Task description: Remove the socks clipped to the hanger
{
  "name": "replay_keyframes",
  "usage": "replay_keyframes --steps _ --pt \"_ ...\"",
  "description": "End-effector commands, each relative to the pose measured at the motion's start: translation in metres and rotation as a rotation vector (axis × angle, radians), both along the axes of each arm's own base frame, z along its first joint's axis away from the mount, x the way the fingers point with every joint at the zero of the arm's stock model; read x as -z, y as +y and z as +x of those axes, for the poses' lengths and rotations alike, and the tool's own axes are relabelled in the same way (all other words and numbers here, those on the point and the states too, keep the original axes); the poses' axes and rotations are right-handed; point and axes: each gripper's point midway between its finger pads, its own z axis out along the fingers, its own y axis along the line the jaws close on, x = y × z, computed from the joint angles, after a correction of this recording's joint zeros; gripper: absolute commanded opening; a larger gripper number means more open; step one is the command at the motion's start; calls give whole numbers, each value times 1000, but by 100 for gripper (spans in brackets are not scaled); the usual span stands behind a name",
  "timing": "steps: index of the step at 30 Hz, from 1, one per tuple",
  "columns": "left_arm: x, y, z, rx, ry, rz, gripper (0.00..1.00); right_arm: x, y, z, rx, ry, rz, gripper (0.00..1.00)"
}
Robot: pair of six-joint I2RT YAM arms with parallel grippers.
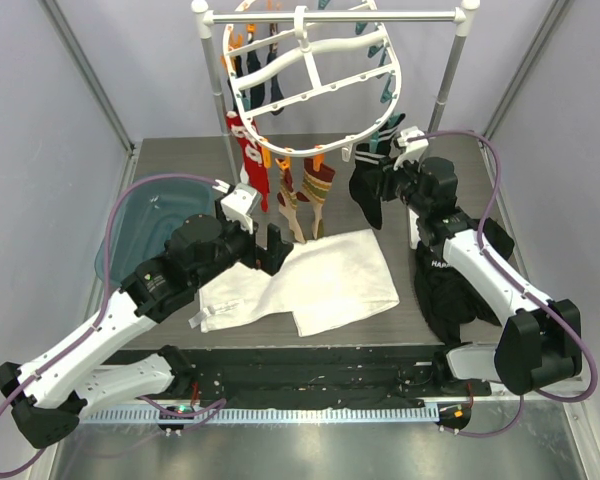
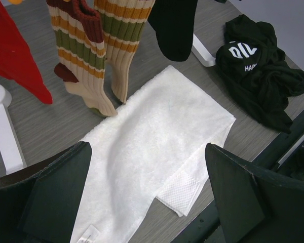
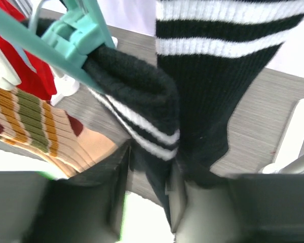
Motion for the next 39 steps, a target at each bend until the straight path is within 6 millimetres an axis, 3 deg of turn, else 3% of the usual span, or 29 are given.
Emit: replay_keyframes --steps 1,2,3,4,8,15,20,28,39 --pt "-26 0 0 8 -66 -51 100 -28 8 -4 -54 -75 25 29" --pt "-25 0 1 3 -66 -49 100 -31 8 -7 -63 -73 32 23" --pt "-25 0 1 2 -66 -49 100 -35 10 -10 -71 -66 51 3" --pt "-24 0 2 -2 -65 -48 100 -41 12 -14 -74 -40 92 1" --pt "-24 -5 7 -12 -54 -63 100 -72 31 -45 -189 3 231 1" --pt "-66 -39 12 50 -14 -184 99 -111 44 -89 -263 27 390 1" --pt "-76 -71 25 87 -9 -250 99 -130 57 -114 -311 38 461 1" --pt "-79 -120 35 111 -135 -165 100 -145 57 -127 -291 109 590 1" --pt "-83 -158 49 129 -216 -200 98 -162 46 -126 -217 104 754 1"
